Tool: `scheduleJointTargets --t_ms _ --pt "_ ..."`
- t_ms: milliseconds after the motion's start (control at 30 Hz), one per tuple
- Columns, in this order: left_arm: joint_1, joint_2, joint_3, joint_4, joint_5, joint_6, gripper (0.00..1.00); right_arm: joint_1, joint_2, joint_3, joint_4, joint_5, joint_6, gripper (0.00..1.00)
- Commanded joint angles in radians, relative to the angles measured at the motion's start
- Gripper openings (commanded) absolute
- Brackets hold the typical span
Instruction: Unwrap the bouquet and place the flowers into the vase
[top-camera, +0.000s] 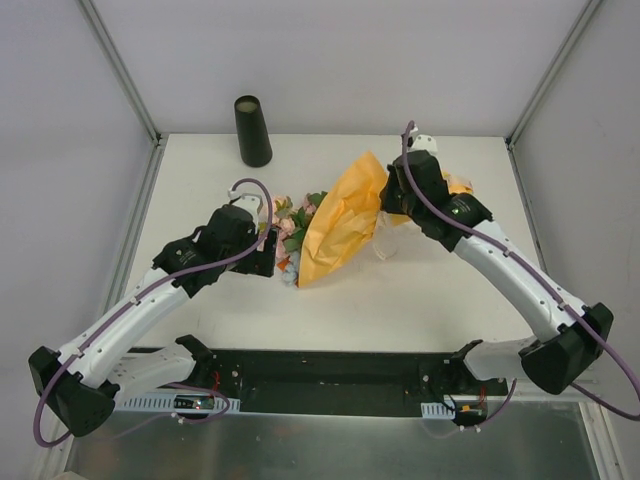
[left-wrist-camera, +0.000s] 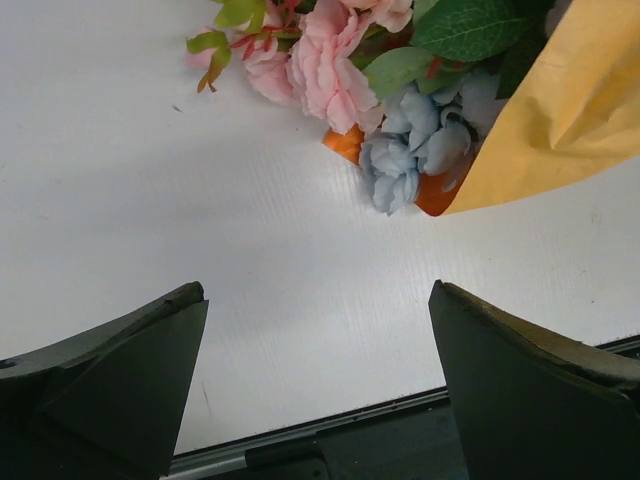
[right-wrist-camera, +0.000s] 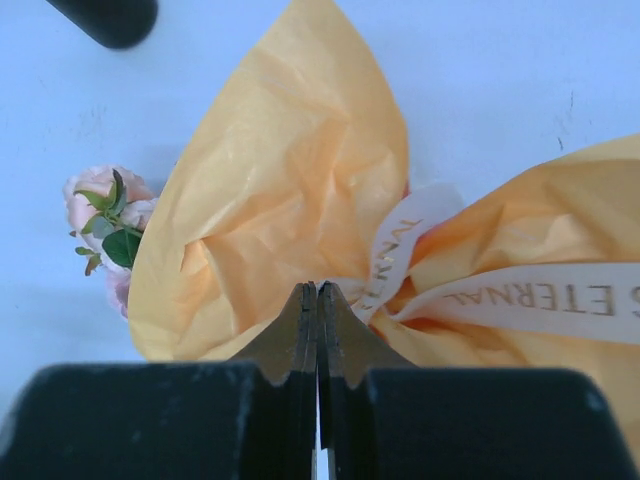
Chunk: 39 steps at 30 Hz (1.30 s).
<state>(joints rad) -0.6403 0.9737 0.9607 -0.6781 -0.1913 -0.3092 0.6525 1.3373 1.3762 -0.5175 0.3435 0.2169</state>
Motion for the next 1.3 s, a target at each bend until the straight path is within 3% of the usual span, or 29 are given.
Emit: scheduleJointTargets --t_ms 0,267,400,533,767,933,1267 --pt "0.002 0.010 -0.011 -0.001 0.019 -0.045 0.99 0.002 -0.003 -0.149 0.045 -0.006 0.079 0.00" --pt "0.002 0.133 0.048 0.089 0.188 -0.149 0.94 -0.085 0.039 -0.313 0.109 -0.034 0.121 0.01" --pt "0.002 0.272 0.113 0.158 0.277 -0.148 0.88 -0.106 0.034 -0.266 -0.039 0.073 0.200 0.29" --pt "0.002 0.387 0.180 0.195 0.339 -0.111 0.84 -0.108 -0.044 -0.270 -0.119 0.036 0.263 0.44" --pt "0.002 0.513 0.205 0.236 0.374 -0.059 0.79 -0.097 -0.170 -0.477 0.084 -0.195 0.360 0.44" --pt "0.002 0.551 0.176 0.268 0.406 -0.076 0.74 -0.091 -0.135 -0.629 0.304 -0.285 0.380 0.43" --pt "0.002 0.577 0.142 0.305 0.451 -0.073 0.65 -0.028 -0.020 -0.723 0.511 -0.255 0.352 0.45"
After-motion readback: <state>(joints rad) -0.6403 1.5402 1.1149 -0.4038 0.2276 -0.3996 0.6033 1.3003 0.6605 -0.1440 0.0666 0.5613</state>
